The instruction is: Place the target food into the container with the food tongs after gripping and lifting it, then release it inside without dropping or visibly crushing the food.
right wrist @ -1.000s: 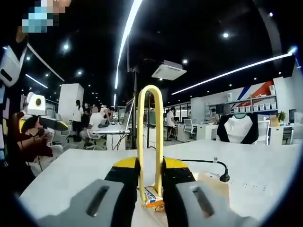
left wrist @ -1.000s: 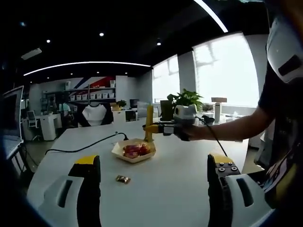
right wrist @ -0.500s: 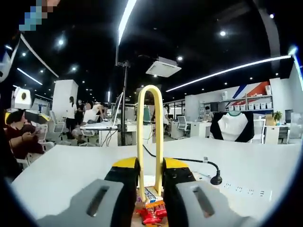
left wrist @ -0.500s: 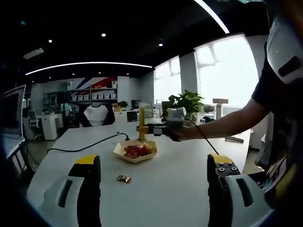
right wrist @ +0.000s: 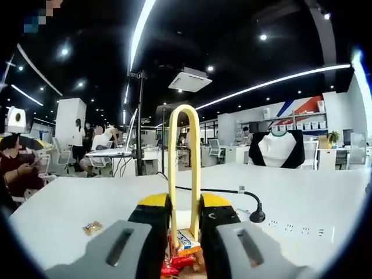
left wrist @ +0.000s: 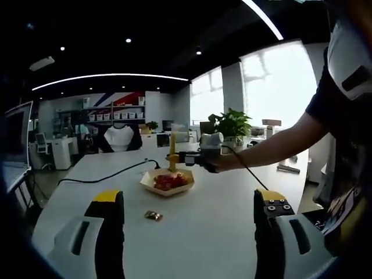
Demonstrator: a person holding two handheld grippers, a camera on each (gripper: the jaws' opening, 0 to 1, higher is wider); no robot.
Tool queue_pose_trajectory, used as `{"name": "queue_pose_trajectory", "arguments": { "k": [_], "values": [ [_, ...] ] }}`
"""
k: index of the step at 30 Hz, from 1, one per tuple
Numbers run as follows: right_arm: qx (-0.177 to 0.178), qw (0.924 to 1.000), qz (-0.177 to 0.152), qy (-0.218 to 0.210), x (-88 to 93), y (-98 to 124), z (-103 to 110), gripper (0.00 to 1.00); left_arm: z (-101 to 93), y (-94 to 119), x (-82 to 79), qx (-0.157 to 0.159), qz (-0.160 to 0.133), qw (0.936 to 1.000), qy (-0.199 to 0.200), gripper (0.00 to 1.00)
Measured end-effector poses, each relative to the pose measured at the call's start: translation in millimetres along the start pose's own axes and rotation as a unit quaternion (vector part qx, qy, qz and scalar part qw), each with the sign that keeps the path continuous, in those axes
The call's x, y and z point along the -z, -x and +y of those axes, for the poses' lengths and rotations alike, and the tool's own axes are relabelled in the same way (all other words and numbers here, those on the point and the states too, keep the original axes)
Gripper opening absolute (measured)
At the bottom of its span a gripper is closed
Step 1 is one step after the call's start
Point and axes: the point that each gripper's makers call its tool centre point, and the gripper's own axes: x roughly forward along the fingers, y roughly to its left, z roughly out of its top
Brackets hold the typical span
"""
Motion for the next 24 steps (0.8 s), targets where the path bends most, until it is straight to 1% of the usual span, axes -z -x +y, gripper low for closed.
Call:
{"name": "queue_pose_trajectory", "arguments": {
  "k": [1, 4, 6, 10, 12, 16, 19, 22, 23, 24],
  "values": [
    [0.001, 1.0, 0.004, 0.003, 2.6, -0.6, 0.2, 0.14, 0.0, 0.2, -0.1, 0.0, 0.0, 1.0, 0.0, 0.98],
    [0.005, 0.9999, 0.009, -0.011, 6.5, -0.2, -0.2, 0.15, 1.2, 1.1, -0.6, -0.003, 0.0, 1.0, -0.001, 0.98],
    [0.006, 0.9999, 0.008, -0.012, 7.1, -0.2, -0.2, 0.16, 3.1, 1.1, 1.5, -0.007, 0.005, 1.0, -0.001, 0.98],
    [0.001, 0.9998, 0.011, -0.014, 8.4, 0.2, 3.0, 0.18, 2.9, 1.5, -0.1, -0.007, 0.002, 1.0, 0.0, 0.98],
    [0.0, 0.9999, 0.008, -0.012, 5.9, 1.3, 5.2, 0.18, 2.5, 0.9, 0.6, -0.006, 0.004, 1.0, -0.003, 0.98],
    [-0.009, 0.9996, -0.016, -0.021, -8.8, 2.4, 13.1, 0.18, 1.4, -0.5, -0.8, -0.004, 0.002, 1.0, -0.002, 0.98],
    [-0.017, 0.9994, -0.025, -0.019, -17.7, 1.1, 22.4, 0.18, 1.2, -1.1, -1.3, -0.003, 0.003, 1.0, -0.002, 0.98],
    [-0.023, 0.9993, -0.027, -0.014, -22.9, -1.8, 32.9, 0.19, 0.8, -1.3, -2.4, -0.001, 0.002, 1.0, -0.005, 0.97],
    [-0.007, 0.9996, -0.025, 0.007, -24.6, -2.8, 31.7, 0.19, 0.7, -1.3, -2.4, -0.001, 0.002, 1.0, -0.005, 0.97],
    [-0.012, 0.9996, -0.026, 0.001, -25.9, -3.9, 36.6, 0.19, 0.6, -1.3, -2.5, 0.0, 0.002, 1.0, -0.005, 0.97]
  ]
}}
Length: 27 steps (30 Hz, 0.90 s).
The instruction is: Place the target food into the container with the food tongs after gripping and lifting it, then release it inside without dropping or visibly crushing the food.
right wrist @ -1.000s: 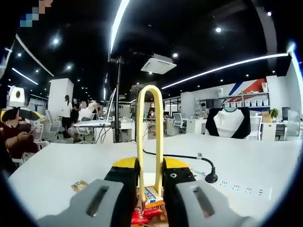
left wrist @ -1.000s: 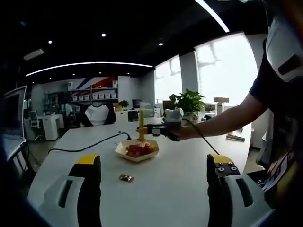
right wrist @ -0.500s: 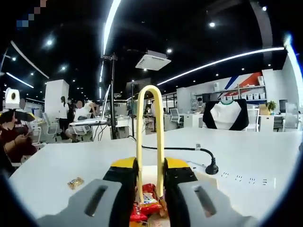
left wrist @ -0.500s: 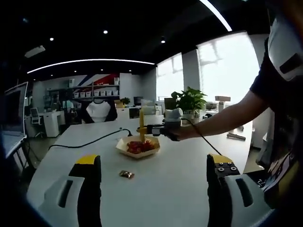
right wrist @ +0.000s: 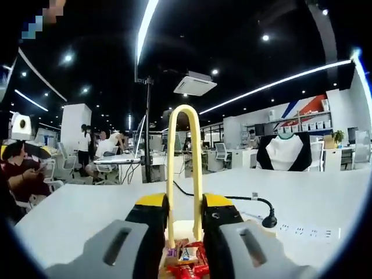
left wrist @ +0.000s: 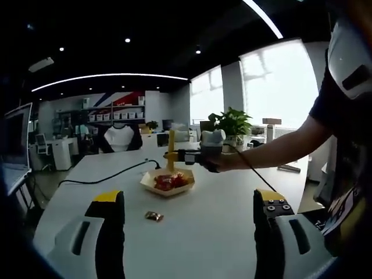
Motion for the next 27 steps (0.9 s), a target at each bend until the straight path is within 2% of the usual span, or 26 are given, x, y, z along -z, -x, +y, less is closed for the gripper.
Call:
{"name": "queue_pose_trajectory", "arguments": {
  "k": [2, 6, 8, 11, 16, 21, 27],
  "values": [
    [-0.003, 0.9999, -0.008, -0.011, -3.9, -1.7, 5.2, 0.19, -0.3, -0.1, 0.0, 0.001, 0.0, 1.0, 0.0, 0.97],
    [-0.003, 1.0, -0.002, -0.004, -5.3, -5.6, 16.0, 0.2, -3.2, -0.9, 0.0, 0.009, 0.001, 1.0, 0.004, 0.98],
    [0.006, 0.9998, 0.005, 0.018, -4.2, -7.5, 21.8, 0.2, -5.3, -1.2, 0.4, 0.012, 0.001, 0.9999, 0.001, 0.98],
    [0.015, 0.9997, 0.005, 0.019, -3.0, -9.3, 31.8, 0.2, -8.7, -1.4, -0.9, 0.018, -0.003, 0.9998, -0.001, 0.99],
    [0.024, 0.9994, -0.024, -0.004, -5.4, -12.1, 53.1, 0.2, -9.2, -2.0, -1.7, 0.018, -0.006, 0.9998, 0.001, 0.99],
    [0.04, 0.9985, -0.034, -0.013, -3.5, -14.7, 70.0, 0.21, -8.7, -1.0, -0.9, 0.017, -0.007, 0.9998, 0.003, 0.99],
    [0.03, 0.9987, -0.037, -0.017, 4.2, -20.5, 93.3, 0.22, -5.1, 0.6, -2.5, 0.008, -0.01, 0.9999, 0.001, 0.98]
  ]
}}
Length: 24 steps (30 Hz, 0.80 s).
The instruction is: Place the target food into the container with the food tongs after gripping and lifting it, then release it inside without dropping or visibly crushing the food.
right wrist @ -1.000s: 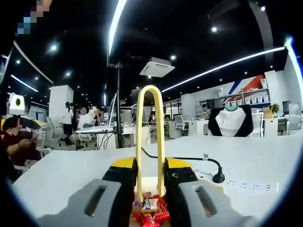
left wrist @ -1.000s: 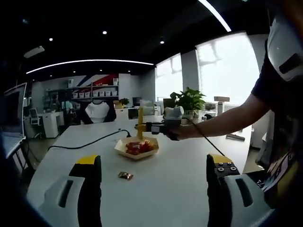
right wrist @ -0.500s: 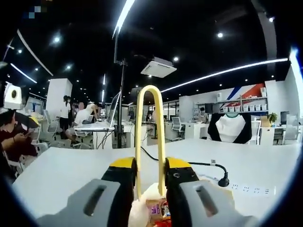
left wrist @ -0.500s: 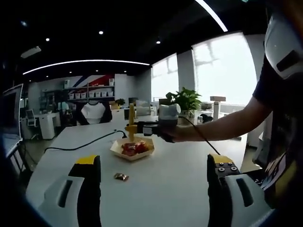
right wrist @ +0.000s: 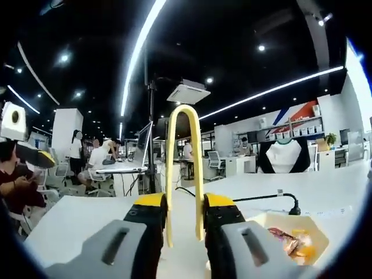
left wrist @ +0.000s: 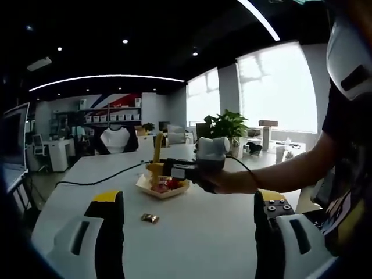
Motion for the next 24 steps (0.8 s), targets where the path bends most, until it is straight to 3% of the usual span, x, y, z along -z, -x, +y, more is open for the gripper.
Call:
{"name": "queue_pose_trajectory", "arguments": {
  "k": [8, 10, 22, 24],
  "values": [
    [0.008, 0.9999, 0.014, -0.001, 25.8, -2.7, 19.5, 0.22, 2.6, 1.0, 1.0, -0.006, -0.002, 1.0, 0.002, 0.99],
    [0.015, 0.9994, 0.02, 0.023, 32.2, -4.1, 22.0, 0.22, 3.7, 1.1, 1.7, -0.011, -0.002, 0.9999, 0.002, 0.99],
    [0.059, 0.9971, 0.047, 0.015, 58.0, -12.4, 30.9, 0.22, -0.4, -0.3, 1.3, -0.001, 0.001, 1.0, -0.006, 0.98],
    [0.067, 0.9966, 0.048, -0.003, 62.3, -12.6, 32.5, 0.22, -0.1, -0.3, 1.2, -0.002, 0.001, 1.0, -0.005, 0.98]
  ]
}}
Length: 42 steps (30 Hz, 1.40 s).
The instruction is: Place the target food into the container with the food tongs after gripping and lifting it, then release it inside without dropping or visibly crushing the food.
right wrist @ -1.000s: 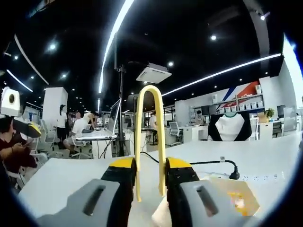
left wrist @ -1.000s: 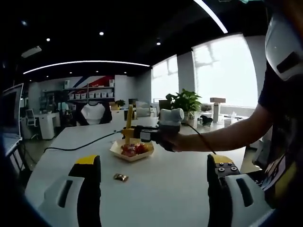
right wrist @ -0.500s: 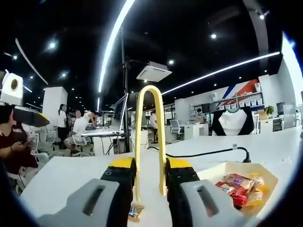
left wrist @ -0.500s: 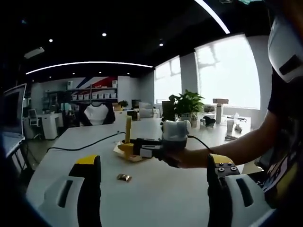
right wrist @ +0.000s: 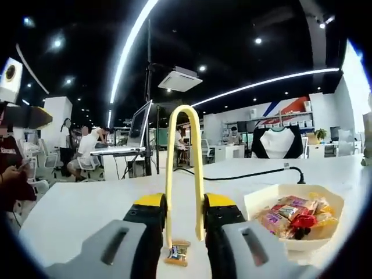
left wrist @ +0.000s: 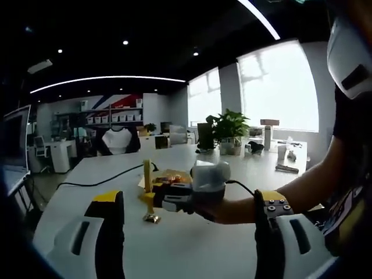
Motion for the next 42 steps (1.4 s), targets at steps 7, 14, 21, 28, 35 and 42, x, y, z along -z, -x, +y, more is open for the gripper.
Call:
{"name": "queue_pose_trajectory", "arguments": {
  "k": [7, 14, 21, 28, 35, 42],
  "values": [
    [0.021, 0.9995, 0.021, 0.014, 16.5, -1.6, 4.8, 0.22, 0.7, 1.6, -3.0, -0.003, -0.001, 1.0, -0.004, 0.98],
    [0.032, 0.9993, 0.02, 0.006, 20.4, 0.6, 4.8, 0.23, 3.3, 3.4, -4.0, -0.005, -0.002, 1.0, -0.003, 0.98],
    [0.039, 0.9986, 0.032, 0.016, 24.9, 1.0, 4.1, 0.23, 4.4, 4.3, -3.3, -0.008, -0.002, 1.0, -0.002, 0.98],
    [0.04, 0.9975, 0.056, 0.019, 25.5, -0.7, 6.2, 0.18, 4.7, 4.7, -3.4, -0.008, -0.002, 1.0, -0.002, 0.98],
    [0.029, 0.9978, 0.055, 0.025, 26.5, 1.5, 8.5, 0.13, 6.7, 5.6, -5.3, -0.012, -0.003, 0.9999, -0.003, 0.98],
    [0.018, 0.9977, 0.058, 0.031, 25.7, 0.6, 11.9, 0.13, 8.0, 7.5, -3.9, -0.013, -0.001, 0.9999, -0.005, 0.97]
  ]
}}
